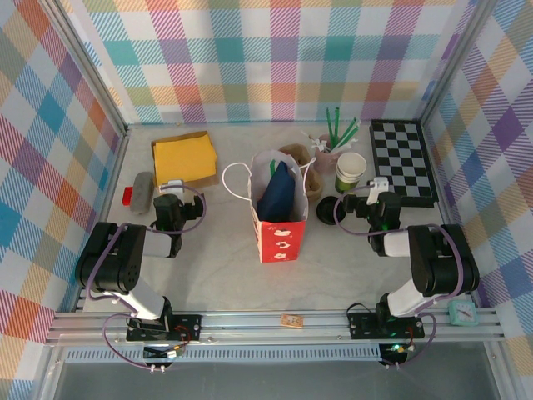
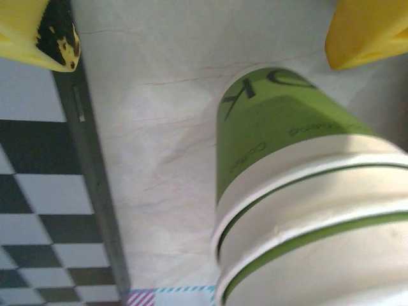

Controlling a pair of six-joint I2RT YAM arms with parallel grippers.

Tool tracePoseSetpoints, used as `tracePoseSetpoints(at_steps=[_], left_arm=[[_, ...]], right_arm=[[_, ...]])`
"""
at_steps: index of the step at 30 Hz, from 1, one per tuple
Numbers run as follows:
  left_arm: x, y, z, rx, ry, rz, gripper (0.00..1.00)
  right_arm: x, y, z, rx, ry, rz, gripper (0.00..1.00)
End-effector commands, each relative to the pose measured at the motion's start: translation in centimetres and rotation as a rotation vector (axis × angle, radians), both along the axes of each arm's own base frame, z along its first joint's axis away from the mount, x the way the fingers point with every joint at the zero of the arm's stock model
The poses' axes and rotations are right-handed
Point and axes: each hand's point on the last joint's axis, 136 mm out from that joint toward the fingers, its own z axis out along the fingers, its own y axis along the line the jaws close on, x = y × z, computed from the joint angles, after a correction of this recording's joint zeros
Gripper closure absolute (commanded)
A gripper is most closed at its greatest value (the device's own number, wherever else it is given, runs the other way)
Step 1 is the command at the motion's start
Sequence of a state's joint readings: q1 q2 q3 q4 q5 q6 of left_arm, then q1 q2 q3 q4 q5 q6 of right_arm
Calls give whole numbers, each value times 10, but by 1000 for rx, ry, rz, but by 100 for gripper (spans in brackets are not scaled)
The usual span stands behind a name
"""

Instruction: Pack the takeout coffee

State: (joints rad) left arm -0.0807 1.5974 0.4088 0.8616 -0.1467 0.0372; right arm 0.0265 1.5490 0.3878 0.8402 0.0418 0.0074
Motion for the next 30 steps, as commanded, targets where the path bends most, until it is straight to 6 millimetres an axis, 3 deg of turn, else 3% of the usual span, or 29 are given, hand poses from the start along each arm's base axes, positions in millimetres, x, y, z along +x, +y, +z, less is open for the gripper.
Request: tracePoseSetpoints(at_steps=[1, 30], left_arm=[[1, 7, 7, -16, -21, 41, 0], [-1, 9, 9, -8, -34, 69, 0]], right_arm=[[5, 8, 12, 40, -20, 80, 1], [5, 8, 12, 50, -21, 93, 1]])
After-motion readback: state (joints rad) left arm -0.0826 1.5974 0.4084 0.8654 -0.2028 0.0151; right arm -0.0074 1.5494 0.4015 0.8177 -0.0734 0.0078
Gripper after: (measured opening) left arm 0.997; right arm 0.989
